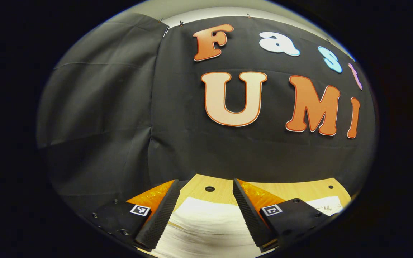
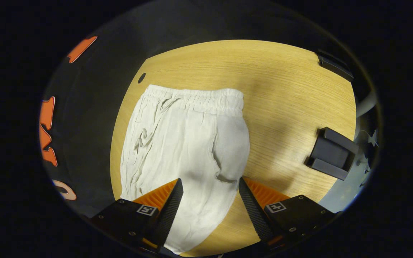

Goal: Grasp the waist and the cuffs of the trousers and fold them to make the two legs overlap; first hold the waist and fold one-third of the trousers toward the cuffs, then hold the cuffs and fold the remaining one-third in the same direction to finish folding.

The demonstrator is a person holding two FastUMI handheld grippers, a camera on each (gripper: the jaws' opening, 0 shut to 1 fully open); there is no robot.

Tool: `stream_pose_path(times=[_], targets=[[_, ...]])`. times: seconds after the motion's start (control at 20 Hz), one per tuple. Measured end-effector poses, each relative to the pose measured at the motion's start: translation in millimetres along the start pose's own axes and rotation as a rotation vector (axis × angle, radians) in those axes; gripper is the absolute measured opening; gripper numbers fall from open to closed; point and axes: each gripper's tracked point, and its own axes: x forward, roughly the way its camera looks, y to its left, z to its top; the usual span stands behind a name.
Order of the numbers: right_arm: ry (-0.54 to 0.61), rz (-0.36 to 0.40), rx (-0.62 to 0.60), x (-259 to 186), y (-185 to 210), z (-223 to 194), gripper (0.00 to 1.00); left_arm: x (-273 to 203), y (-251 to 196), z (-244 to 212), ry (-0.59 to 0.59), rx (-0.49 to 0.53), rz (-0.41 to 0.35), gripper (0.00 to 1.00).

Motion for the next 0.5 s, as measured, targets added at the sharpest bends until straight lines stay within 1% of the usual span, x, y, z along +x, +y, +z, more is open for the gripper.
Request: stream_pose_path(times=[0.05,0.1,0.15,0.2,0.25,0.3,0.35,0.4,0.45,0.5], targets=[[0.008,-0.003,-0.006,4.3,0.4,-0.2,0.86,0.3,1.6,-2.7,0.004,-0.003,0.004,0.96],[0.012,-0.001,-0.01,4.8,1.8,0.8,0.81,0.6,3.3,-3.4,0.008,-0.007,0.007,0.96],[0.017,-0.003,-0.017,7.7,2.4,-0.3,0.68,0.1,5.3,-4.0,0.01,-0.011,0.01,0.96],[0.021,-0.01,-0.018,9.1,1.3,-0.1,0.63,1.1,5.8,-6.0,0.013,-0.014,0.013,0.96],[0.026,-0.013,-0.012,13.2,0.9,-0.2,0.5,1.7,8.2,-5.7,0.015,-0.016,0.018,0.96],[0.031,-0.016,-0.008,15.5,0.3,-1.2,0.42,2.0,10.6,-6.7,0.017,-0.018,0.022,0.96],[0.034,-0.023,0.003,16.7,-2.4,-1.6,0.24,1.3,12.7,-7.7,0.02,-0.02,0.028,0.96],[0.033,-0.016,0.021,16.7,-0.6,-0.4,0.14,0.0,15.8,-9.5,0.024,-0.023,0.032,0.96],[0.037,-0.008,0.022,17.8,0.6,-2.4,0.02,-1.4,18.4,-12.0,0.03,-0.029,0.038,0.96],[0.035,-0.006,0.018,17.5,0.2,-1.6,0.02,-3.3,21.2,-14.3,0.039,-0.038,0.041,0.96]])
